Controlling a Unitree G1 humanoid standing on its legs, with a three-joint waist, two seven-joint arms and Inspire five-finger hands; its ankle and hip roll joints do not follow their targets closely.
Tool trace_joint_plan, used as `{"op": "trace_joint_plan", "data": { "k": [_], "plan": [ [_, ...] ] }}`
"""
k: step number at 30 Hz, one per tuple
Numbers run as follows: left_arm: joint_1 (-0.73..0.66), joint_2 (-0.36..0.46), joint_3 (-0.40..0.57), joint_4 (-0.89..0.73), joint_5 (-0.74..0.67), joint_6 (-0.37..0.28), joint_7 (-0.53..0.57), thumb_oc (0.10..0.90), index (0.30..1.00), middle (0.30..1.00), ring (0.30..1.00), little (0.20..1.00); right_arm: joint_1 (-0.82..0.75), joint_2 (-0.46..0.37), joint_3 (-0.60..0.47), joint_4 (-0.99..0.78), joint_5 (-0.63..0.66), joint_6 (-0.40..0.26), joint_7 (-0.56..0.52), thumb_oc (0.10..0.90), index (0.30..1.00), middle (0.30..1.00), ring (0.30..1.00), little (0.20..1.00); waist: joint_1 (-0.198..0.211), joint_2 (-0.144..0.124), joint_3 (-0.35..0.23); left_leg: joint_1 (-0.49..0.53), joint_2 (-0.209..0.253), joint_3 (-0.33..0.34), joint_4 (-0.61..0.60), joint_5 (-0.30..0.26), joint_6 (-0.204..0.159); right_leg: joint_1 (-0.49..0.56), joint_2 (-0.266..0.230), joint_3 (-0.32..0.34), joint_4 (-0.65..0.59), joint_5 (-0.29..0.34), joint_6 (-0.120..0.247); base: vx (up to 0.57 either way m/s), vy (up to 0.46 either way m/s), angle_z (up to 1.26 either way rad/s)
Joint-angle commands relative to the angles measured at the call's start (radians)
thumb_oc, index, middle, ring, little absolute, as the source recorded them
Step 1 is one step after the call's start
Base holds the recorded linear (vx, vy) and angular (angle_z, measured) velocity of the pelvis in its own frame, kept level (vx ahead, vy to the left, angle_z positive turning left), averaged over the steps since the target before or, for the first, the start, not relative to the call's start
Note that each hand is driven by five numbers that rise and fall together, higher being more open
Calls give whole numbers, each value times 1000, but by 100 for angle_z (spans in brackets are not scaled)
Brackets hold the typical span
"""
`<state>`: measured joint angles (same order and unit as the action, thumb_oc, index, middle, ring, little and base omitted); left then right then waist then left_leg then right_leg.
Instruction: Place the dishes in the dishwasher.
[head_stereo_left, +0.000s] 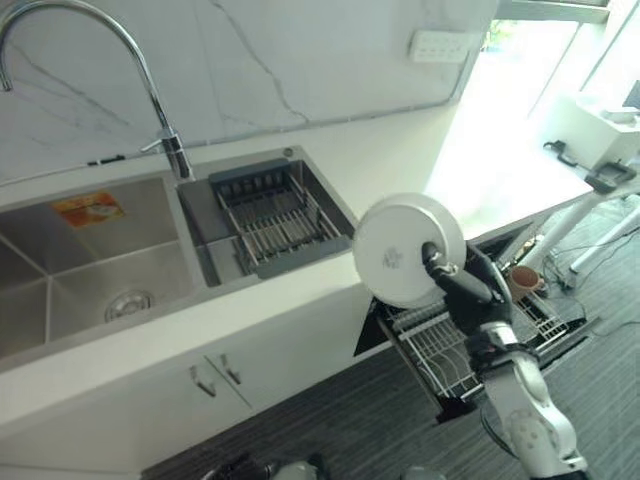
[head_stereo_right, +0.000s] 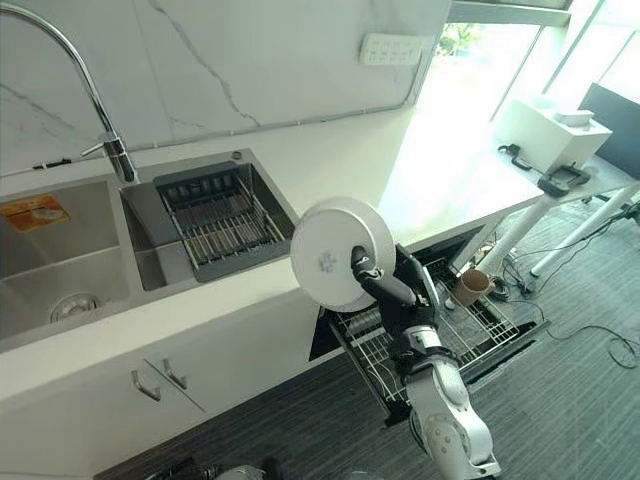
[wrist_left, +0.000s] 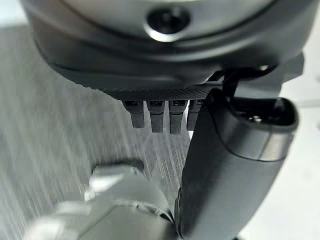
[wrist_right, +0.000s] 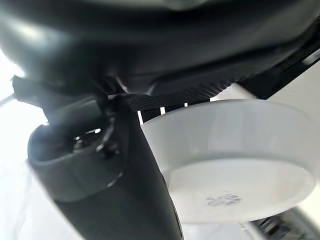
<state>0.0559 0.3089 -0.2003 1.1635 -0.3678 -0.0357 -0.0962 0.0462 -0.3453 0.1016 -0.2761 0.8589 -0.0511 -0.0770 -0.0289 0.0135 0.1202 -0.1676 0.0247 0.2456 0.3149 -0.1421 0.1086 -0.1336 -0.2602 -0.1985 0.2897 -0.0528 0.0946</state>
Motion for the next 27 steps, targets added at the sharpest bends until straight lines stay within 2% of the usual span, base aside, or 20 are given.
{"op": "trace_joint_plan", "data": {
  "k": [1,2,4,7,8,10,14,16,17,19,24,27],
  "plan": [
    [95,-33,-9,41,66,63,-14,800,900,900,900,900,-158,-36,-76,-133,-53,-181,53,400,300,300,300,300,2,-15,27,5,61,-107,-15,1,-129,6,-45,16,10,134,62,31,-448,19],
    [90,-15,-7,24,95,80,-12,800,900,900,900,900,-156,-58,-103,-162,-44,-208,84,400,300,300,300,300,-17,-24,27,8,78,-128,-15,-15,-138,-38,-59,102,10,161,83,54,-479,0],
    [97,-1,4,32,147,83,-10,800,900,900,900,900,-139,-93,-171,-209,-28,-255,120,400,300,300,300,300,-14,-36,16,5,116,-121,-15,-6,-153,-28,-58,83,10,85,90,50,-469,16],
    [125,-16,32,100,191,51,-28,800,900,900,900,900,-137,-154,-292,-236,53,-292,147,400,300,300,300,300,-20,-48,-6,17,178,-96,-15,7,-191,-28,-48,51,10,30,102,37,-342,24],
    [131,-23,33,115,202,40,-27,800,900,900,900,900,-133,-162,-312,-240,48,-292,145,400,300,300,300,300,-20,-47,-9,18,185,-94,-15,8,-196,-26,-44,49,10,22,103,61,-232,-20],
    [173,-65,41,165,231,11,-10,800,900,900,900,900,-117,-197,-376,-236,-41,-281,115,400,300,300,300,300,-34,-47,-20,27,225,-82,-15,25,-220,-15,-20,43,10,-11,101,62,-247,-50],
    [178,-86,33,197,268,-29,23,800,900,900,900,900,-128,-204,-402,-206,-13,-313,108,400,300,300,300,300,-51,-41,-28,34,256,-66,-15,35,-238,-10,5,50,10,-29,89,17,-121,-30],
    [166,-84,25,187,277,-22,35,800,900,900,900,900,-129,-200,-410,-205,-35,-326,94,400,300,300,300,300,-61,-36,-32,40,262,-63,-15,36,-242,-6,13,58,10,-32,84,37,-64,-14],
    [157,-81,28,177,267,-6,26,800,900,900,900,900,-127,-203,-414,-205,-72,-346,83,400,300,300,300,300,-66,-31,-34,41,263,-64,-15,37,-244,-5,16,64,10,-32,83,30,-26,-16],
    [151,-78,31,171,260,8,16,800,900,900,900,900,-127,-208,-413,-202,-136,-345,56,400,300,300,300,300,-69,-27,-36,43,265,-64,-15,37,-247,-3,16,66,10,-33,84,26,-9,-12],
    [147,-68,46,160,270,18,22,800,900,900,900,900,-108,-251,-398,-164,-419,-284,-14,400,300,300,300,300,-75,-19,-44,50,264,-61,-15,33,-249,-1,12,77,10,-34,89,11,9,-3],
    [148,-64,61,141,292,17,44,800,900,900,900,900,-80,-294,-387,-149,-670,-258,-66,400,300,300,300,300,-75,-21,-44,51,261,-61,-15,31,-249,0,6,76,10,-32,94,0,0,0]
  ]
}}
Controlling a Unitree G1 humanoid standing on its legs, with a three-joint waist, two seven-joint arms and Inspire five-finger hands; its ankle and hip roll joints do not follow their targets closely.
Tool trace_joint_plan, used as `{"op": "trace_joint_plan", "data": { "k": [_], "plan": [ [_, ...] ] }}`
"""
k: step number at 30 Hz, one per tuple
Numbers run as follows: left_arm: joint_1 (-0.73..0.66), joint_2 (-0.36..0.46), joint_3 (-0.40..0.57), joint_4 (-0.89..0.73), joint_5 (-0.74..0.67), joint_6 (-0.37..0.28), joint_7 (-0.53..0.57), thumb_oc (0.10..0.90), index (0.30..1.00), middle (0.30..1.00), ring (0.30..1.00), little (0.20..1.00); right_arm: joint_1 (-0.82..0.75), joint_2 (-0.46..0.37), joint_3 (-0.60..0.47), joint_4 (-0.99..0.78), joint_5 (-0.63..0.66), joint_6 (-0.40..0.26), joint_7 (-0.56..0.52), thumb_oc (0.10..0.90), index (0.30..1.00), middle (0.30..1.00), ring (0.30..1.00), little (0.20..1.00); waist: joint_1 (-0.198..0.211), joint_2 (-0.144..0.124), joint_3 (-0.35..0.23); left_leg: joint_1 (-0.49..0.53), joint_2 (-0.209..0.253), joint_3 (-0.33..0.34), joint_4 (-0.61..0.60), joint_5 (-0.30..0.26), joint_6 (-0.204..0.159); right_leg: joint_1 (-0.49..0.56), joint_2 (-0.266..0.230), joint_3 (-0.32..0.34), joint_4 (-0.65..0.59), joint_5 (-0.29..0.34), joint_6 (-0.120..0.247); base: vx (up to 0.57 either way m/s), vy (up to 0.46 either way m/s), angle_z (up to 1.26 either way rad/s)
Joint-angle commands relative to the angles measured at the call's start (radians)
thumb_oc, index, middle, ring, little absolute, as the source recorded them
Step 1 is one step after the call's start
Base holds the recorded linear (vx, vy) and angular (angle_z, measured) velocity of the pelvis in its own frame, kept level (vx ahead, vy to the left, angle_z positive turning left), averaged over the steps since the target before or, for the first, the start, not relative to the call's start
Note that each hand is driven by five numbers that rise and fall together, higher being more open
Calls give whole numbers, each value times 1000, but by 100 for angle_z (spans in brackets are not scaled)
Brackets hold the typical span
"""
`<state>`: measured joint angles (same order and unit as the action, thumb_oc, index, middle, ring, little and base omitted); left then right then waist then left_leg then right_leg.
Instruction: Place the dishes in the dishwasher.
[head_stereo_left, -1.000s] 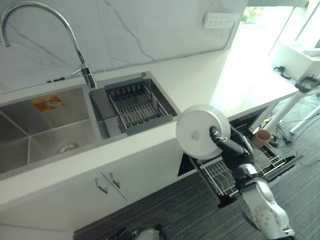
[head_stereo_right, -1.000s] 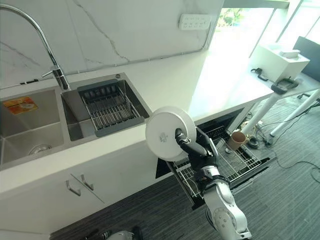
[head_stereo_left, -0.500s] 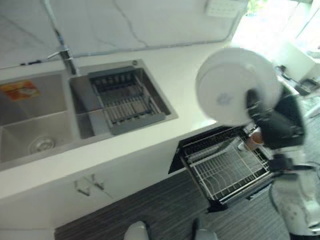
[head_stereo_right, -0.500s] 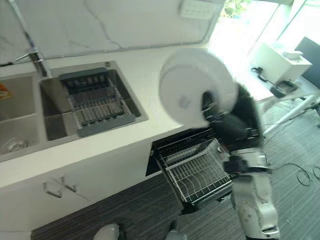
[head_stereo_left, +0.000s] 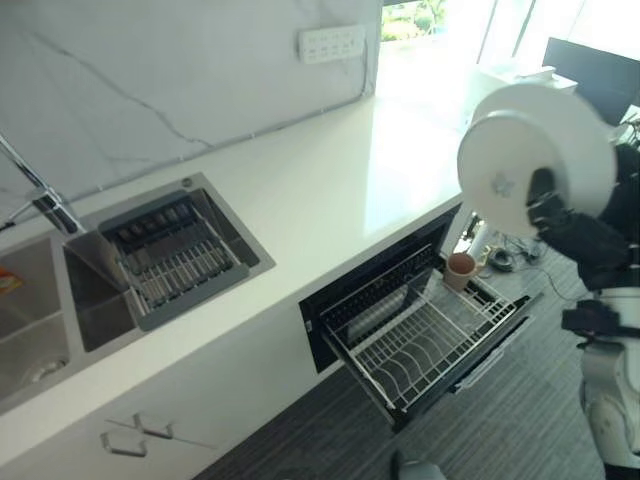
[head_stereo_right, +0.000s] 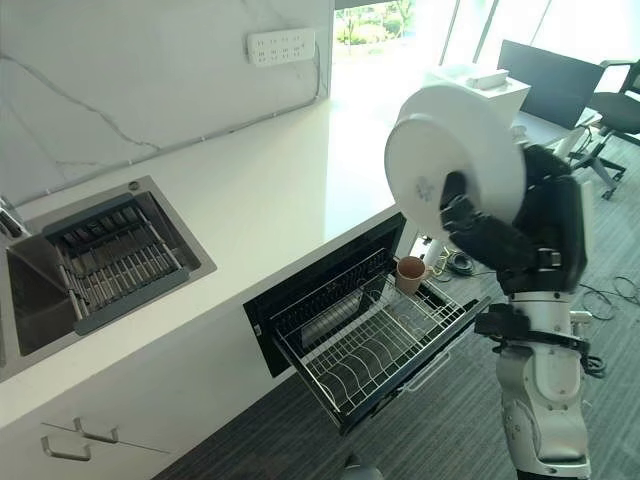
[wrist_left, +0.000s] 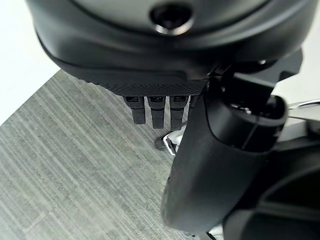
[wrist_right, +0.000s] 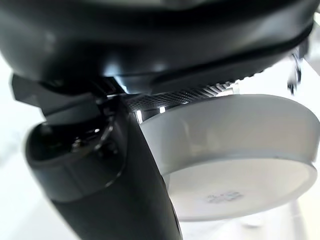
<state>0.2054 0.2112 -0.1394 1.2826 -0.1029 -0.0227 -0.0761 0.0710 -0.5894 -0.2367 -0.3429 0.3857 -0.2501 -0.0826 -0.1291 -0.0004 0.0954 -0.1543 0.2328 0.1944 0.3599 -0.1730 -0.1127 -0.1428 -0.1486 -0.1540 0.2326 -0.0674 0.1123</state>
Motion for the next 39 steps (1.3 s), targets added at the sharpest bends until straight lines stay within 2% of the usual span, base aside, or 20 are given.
{"op": "trace_joint_plan", "data": {
  "k": [1,8,9,11,14,20,24,26,31,39],
  "plan": [
    [-3,38,3,7,27,6,36,800,900,900,900,900,-93,-79,-35,-82,-322,-32,-86,400,300,300,300,300,26,-8,-17,39,50,-11,-60,61,-25,10,-107,31,67,-15,79,-17,33,0],
    [-9,52,0,-48,76,20,69,800,900,900,900,900,-68,-189,25,-58,-717,29,-140,400,300,300,300,300,41,-15,-19,43,40,-13,-60,52,-18,16,-115,21,67,-14,87,-2,18,0],
    [-13,58,-4,-53,80,20,71,800,900,900,900,900,-70,-218,36,-45,-805,49,-156,400,300,300,300,300,47,-17,-18,42,39,-16,-60,51,-16,17,-117,16,67,-13,88,0,0,0],
    [-14,68,-2,-73,74,33,68,800,900,900,900,900,-70,-265,60,-8,-899,88,-160,400,300,300,300,300,56,-18,-19,42,36,-21,-60,47,-14,22,-120,7,67,-14,91,-10,31,6],
    [-18,86,-12,-89,82,48,43,800,900,900,900,900,-76,-297,109,51,-990,109,-145,400,300,300,300,300,67,-20,-19,42,33,-26,-60,48,-13,26,-121,1,67,-14,92,-8,26,7],
    [-8,106,-26,-119,92,58,24,800,900,900,900,900,-84,-326,204,175,-973,141,-118,400,300,300,300,300,88,-24,-17,41,26,-40,-60,46,-8,38,-126,-17,67,-17,92,-7,23,7],
    [-16,118,-46,-129,104,68,6,800,900,900,900,900,-110,-303,268,286,-987,151,-164,400,300,300,300,300,105,-23,-11,39,21,-46,-60,49,-4,43,-130,-27,67,-17,92,-35,23,4],
    [-28,130,-62,-123,102,66,3,800,900,900,900,900,-161,-284,350,401,-997,152,-204,400,300,300,300,300,122,-25,-5,39,14,-57,-60,48,-1,53,-136,-42,67,-17,93,-33,11,12],
    [-38,141,-68,-121,89,71,10,800,900,900,900,900,-223,-271,441,519,-982,141,-223,400,300,300,300,300,148,-25,-6,40,7,-71,-60,48,0,65,-144,-56,67,-20,94,6,17,8],
    [-48,149,-79,-110,117,67,22,800,900,900,900,900,-307,-206,548,718,-944,125,-245,400,300,300,300,300,198,-25,-2,32,-14,-106,-60,47,5,87,-159,-91,67,-25,94,15,-2,19]
  ]
}}
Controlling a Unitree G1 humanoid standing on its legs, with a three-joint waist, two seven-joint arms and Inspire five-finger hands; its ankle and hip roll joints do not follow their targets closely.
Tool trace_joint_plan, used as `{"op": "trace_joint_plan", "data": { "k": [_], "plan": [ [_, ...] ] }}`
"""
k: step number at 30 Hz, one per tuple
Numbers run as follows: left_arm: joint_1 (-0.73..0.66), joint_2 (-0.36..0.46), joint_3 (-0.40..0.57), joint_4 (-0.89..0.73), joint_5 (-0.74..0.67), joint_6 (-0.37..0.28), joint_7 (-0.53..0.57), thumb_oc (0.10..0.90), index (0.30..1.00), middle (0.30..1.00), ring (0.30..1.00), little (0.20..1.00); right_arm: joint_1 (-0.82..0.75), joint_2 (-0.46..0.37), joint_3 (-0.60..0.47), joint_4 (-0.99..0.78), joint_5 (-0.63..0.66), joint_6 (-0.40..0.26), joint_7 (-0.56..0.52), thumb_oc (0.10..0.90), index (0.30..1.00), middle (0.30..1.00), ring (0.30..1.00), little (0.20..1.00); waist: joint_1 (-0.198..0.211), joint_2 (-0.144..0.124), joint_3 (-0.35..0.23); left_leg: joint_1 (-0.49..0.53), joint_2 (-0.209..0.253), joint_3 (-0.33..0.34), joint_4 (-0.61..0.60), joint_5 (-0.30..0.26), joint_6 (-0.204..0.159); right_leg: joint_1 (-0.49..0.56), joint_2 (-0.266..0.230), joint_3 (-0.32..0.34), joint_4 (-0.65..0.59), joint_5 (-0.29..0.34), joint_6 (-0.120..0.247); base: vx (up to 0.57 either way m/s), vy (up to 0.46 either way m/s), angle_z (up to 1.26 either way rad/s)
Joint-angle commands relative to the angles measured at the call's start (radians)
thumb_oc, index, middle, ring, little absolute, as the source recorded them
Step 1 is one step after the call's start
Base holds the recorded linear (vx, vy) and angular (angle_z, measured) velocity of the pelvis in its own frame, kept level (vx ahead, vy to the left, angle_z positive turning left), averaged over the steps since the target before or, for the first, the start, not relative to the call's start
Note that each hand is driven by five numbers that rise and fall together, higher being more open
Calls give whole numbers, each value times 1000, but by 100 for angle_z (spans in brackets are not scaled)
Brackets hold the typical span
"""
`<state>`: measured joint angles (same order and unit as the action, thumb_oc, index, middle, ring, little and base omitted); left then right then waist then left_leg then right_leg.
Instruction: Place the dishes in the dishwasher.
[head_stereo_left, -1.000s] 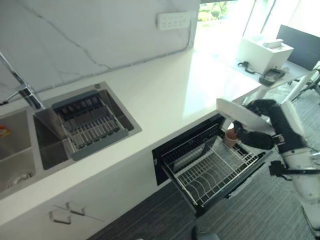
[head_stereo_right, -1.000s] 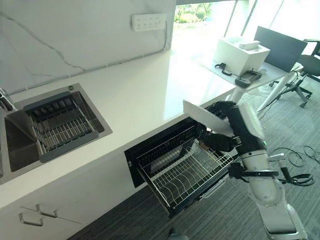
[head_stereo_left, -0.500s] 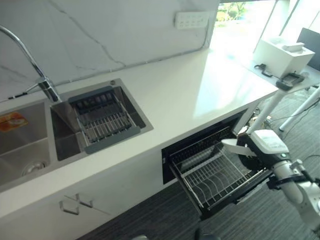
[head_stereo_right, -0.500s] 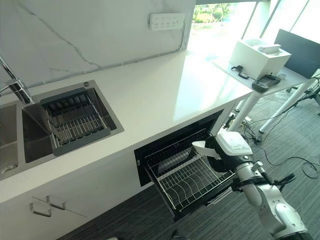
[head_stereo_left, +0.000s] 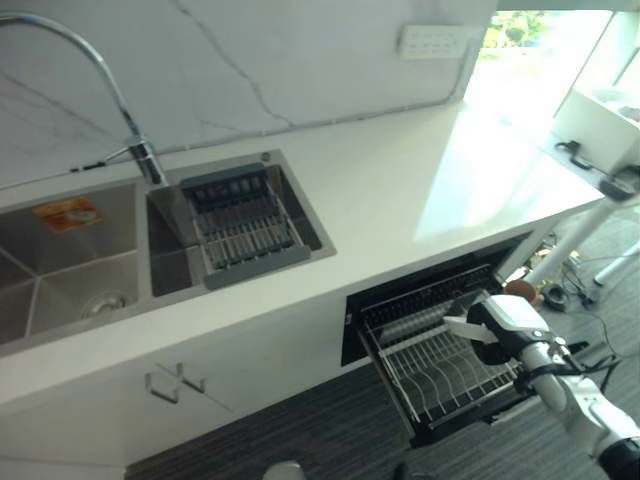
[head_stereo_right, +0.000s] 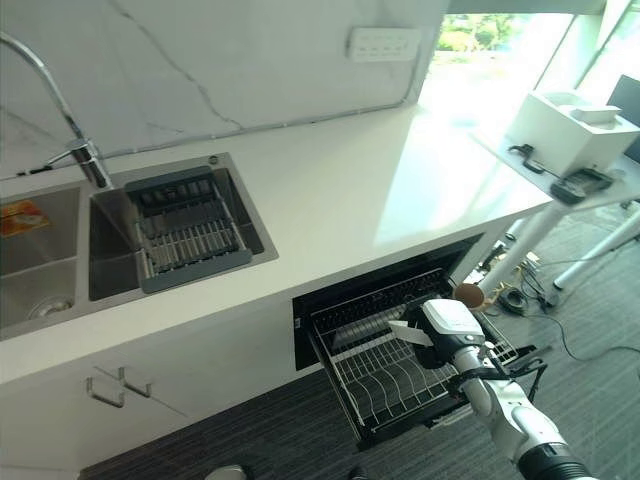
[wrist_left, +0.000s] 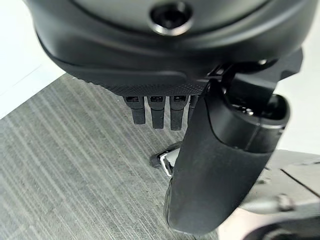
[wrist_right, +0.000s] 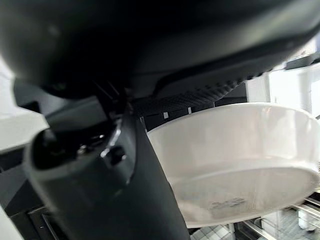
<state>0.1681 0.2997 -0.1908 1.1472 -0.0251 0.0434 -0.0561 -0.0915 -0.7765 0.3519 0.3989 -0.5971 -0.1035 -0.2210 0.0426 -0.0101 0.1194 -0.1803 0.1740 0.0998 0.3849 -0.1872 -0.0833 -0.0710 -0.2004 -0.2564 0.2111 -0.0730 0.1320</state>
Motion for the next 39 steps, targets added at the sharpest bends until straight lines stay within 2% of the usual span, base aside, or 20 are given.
{"op": "trace_joint_plan", "data": {
  "k": [1,10,13,16,19,21,27,31,32,33,34,39],
  "plan": [
    [-10,62,-30,25,47,2,1,800,900,900,900,900,-155,-12,-31,-12,51,-18,-98,400,300,300,300,300,31,-15,-26,57,44,-13,-85,61,-24,17,-109,7,89,-20,74,21,6,11],
    [-20,76,-46,18,43,16,1,800,900,900,900,900,-280,49,42,183,159,43,-12,400,300,300,300,300,74,-14,-16,51,36,-34,-85,68,-25,35,-118,-20,89,-23,74,8,3,12],
    [-19,78,-62,17,32,14,-2,800,900,900,900,900,-333,71,62,315,204,57,28,400,300,300,300,300,97,-9,-12,48,39,-42,-85,78,-29,45,-120,-32,89,-24,72,14,20,13],
    [-29,76,-87,8,49,12,-6,800,900,900,900,900,-338,96,29,408,326,77,45,400,300,300,300,300,121,1,-2,39,27,-63,-85,83,-28,57,-128,-47,89,-24,72,3,14,18],
    [-37,93,-107,-2,57,11,-15,800,900,900,900,900,-348,113,27,504,321,71,31,400,300,300,300,300,135,3,9,33,20,-77,-85,87,-25,60,-132,-58,89,-21,74,-18,-26,19],
    [-42,105,-120,-18,40,26,-15,800,900,900,900,900,-373,121,60,573,269,72,46,400,300,300,300,300,143,12,15,31,20,-84,-85,94,-25,62,-130,-59,89,-22,72,-11,-13,21],
    [-29,124,-120,-50,33,42,-30,800,900,900,900,900,-396,132,93,644,239,77,82,400,300,300,300,300,155,26,21,27,19,-91,-85,101,-29,65,-133,-59,89,-23,75,1,2,1],
    [-23,129,-118,-88,30,52,-35,800,900,900,900,900,-385,138,92,665,251,51,106,400,300,300,300,300,164,30,31,22,18,-97,-85,107,-29,65,-136,-64,89,-21,74,-17,2,9],
    [-23,129,-118,-91,29,53,-36,800,900,900,900,900,-389,140,92,666,254,57,120,482,422,422,422,422,164,30,34,21,19,-97,-85,108,-29,65,-136,-63,89,-20,74,-34,-2,7],
    [-24,129,-119,-97,30,55,-35,800,900,900,900,900,-390,144,94,671,248,79,145,590,585,585,585,585,165,30,37,20,19,-98,-85,110,-29,64,-136,-63,89,-20,74,-37,-5,5],
    [-25,130,-118,-104,36,59,-36,800,900,900,900,900,-388,145,96,677,248,82,150,800,900,900,900,900,167,31,40,20,20,-98,-85,111,-29,65,-136,-64,89,-19,73,-31,-6,5],
    [-29,138,-123,-124,36,64,-37,800,900,900,900,900,-398,152,92,670,270,79,148,800,900,900,900,900,162,28,46,26,24,-96,-85,112,-30,66,-133,-59,89,-17,72,-3,-1,1]
  ]
}}
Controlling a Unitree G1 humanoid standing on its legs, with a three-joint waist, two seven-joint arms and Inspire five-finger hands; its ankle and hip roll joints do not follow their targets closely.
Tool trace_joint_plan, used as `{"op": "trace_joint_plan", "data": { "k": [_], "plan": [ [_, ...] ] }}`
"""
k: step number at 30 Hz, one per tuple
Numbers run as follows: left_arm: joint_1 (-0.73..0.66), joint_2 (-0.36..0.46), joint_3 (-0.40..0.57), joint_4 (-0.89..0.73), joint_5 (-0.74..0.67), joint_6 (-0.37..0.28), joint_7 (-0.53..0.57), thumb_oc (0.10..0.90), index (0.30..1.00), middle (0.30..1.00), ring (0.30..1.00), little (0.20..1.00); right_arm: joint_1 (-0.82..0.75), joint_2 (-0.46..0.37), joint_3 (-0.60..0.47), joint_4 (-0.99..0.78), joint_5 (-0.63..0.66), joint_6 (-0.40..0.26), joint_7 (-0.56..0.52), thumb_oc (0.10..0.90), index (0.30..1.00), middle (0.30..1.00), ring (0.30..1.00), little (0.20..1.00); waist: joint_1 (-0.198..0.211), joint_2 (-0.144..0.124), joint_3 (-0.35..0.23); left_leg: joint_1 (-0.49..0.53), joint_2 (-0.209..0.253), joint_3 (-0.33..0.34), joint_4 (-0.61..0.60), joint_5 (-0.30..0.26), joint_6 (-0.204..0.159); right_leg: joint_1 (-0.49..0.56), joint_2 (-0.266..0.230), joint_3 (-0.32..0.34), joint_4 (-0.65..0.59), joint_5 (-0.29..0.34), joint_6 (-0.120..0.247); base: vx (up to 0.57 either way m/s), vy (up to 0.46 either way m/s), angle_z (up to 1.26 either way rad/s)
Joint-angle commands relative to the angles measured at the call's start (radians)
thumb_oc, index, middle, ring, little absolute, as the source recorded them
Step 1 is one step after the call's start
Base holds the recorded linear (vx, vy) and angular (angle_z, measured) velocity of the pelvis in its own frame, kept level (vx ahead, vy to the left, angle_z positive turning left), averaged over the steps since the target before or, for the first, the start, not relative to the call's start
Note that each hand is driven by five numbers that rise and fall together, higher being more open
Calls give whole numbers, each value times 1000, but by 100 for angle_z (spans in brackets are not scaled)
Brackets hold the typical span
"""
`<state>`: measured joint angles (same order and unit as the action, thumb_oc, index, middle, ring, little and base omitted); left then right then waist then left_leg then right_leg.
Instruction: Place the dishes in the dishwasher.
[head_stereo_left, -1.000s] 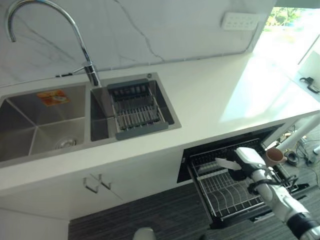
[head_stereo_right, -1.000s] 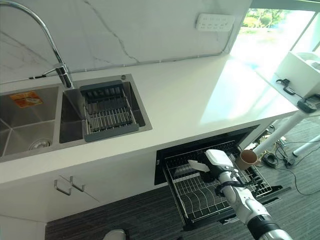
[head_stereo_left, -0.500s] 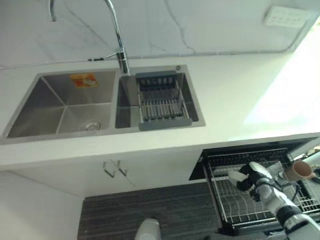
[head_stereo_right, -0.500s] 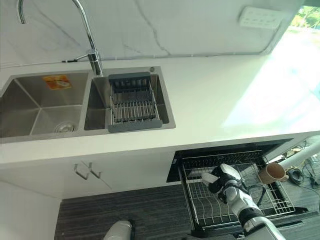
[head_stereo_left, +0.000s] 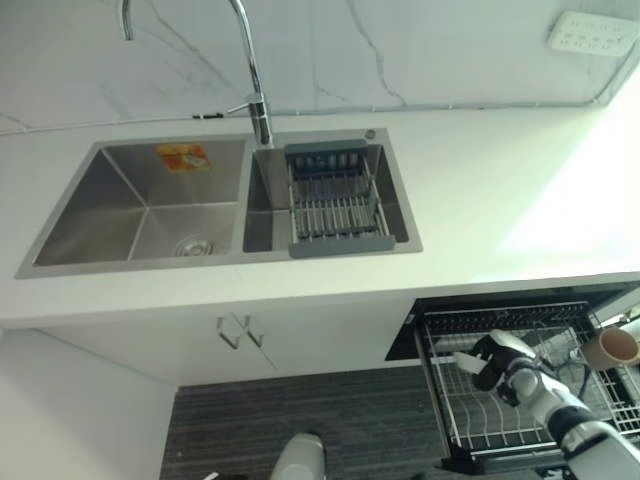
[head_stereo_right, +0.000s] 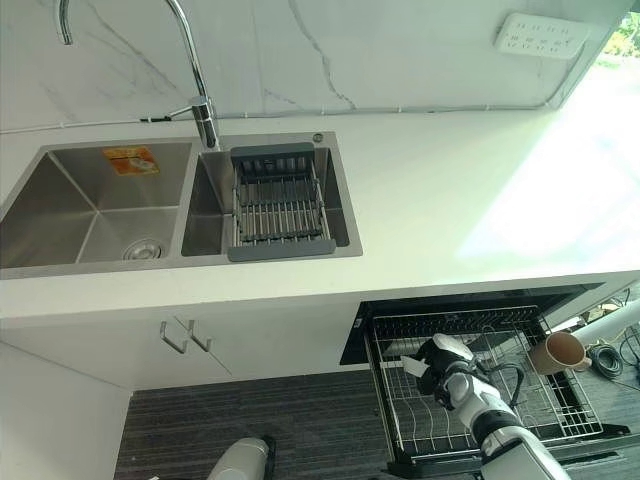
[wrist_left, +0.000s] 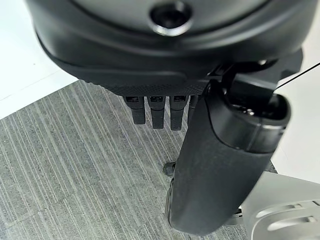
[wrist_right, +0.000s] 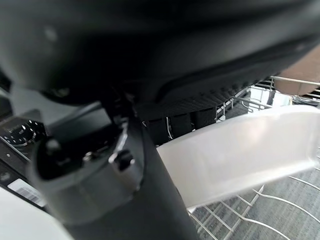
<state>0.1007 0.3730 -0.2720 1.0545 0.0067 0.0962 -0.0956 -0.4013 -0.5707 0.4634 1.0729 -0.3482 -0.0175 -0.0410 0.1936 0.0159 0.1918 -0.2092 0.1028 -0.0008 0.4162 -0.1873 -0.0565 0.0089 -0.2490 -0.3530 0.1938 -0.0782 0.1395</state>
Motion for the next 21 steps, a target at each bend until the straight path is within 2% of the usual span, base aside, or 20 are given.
{"op": "trace_joint_plan", "data": {
  "k": [1,15,21],
  "plan": [
    [37,64,-40,-34,3,12,2,800,900,900,900,900,-91,-53,-20,-5,16,-10,-34,800,900,900,900,900,10,1,-25,56,96,6,-116,112,-57,-16,-84,40,106,-11,64,0,0,0],
    [22,55,-33,-27,-7,18,-4,800,900,900,900,900,-103,-111,-64,-50,35,22,-34,800,900,900,900,900,-16,-23,-8,66,115,29,-116,114,-58,-30,-78,73,106,5,68,-2,2,-3],
    [37,54,1,-50,-22,30,0,800,900,900,900,900,-51,-170,-175,-300,244,153,2,800,900,900,900,900,-62,-41,-2,73,129,49,-116,108,-61,-47,-68,100,106,12,66,-14,-7,-8]
  ]
}}
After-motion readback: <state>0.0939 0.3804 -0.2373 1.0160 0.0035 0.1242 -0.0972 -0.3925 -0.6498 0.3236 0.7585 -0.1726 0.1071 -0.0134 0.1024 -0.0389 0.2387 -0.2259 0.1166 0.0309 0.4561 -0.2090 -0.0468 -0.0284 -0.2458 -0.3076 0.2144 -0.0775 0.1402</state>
